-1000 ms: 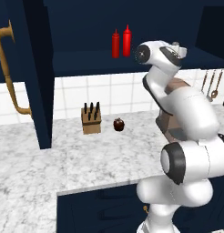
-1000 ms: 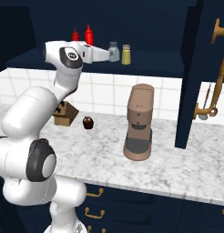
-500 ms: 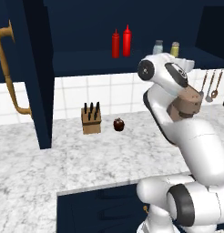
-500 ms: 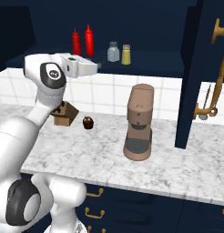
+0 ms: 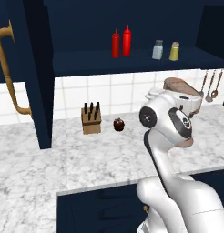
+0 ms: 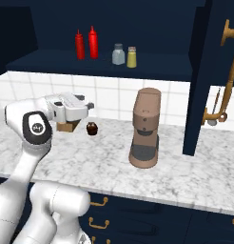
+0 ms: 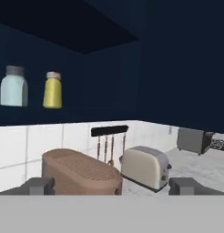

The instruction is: Put the shaker and condiment bottle from the counter next to their counterparts in the cabinet.

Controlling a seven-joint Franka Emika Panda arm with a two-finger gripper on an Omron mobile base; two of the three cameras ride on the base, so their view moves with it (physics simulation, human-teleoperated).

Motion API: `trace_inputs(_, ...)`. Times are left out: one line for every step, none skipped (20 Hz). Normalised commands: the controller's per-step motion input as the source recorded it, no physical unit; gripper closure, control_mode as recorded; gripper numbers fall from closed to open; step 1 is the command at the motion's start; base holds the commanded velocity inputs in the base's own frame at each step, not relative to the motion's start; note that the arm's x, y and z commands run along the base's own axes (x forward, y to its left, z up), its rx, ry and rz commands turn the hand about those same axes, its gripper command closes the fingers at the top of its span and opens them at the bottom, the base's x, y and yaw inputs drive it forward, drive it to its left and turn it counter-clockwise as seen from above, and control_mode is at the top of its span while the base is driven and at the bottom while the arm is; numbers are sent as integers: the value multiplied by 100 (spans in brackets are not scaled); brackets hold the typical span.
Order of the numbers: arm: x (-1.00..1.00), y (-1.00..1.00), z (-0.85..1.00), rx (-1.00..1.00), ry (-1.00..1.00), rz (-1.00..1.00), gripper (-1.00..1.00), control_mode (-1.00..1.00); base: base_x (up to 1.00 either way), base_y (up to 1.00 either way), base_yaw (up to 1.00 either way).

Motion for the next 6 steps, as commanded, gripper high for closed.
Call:
trace_inputs(-100, 0, -100, -14, 3, 2, -100, -100, 0, 0, 0)
trace_inputs(-100, 0, -100, -13, 5, 2, -100, -100, 0, 0, 0)
trace_inputs(-100, 0, -100, -13, 7, 1, -100, -100, 0, 0, 0)
trace_inputs(-100, 0, -100, -12, 11, 0, -100, -100, 0, 0, 0)
trace_inputs(-100, 0, -100, -12, 13, 0, -100, -100, 0, 0, 0)
trace_inputs(-100, 0, -100, -12, 14, 0, -100, -100, 0, 0, 0)
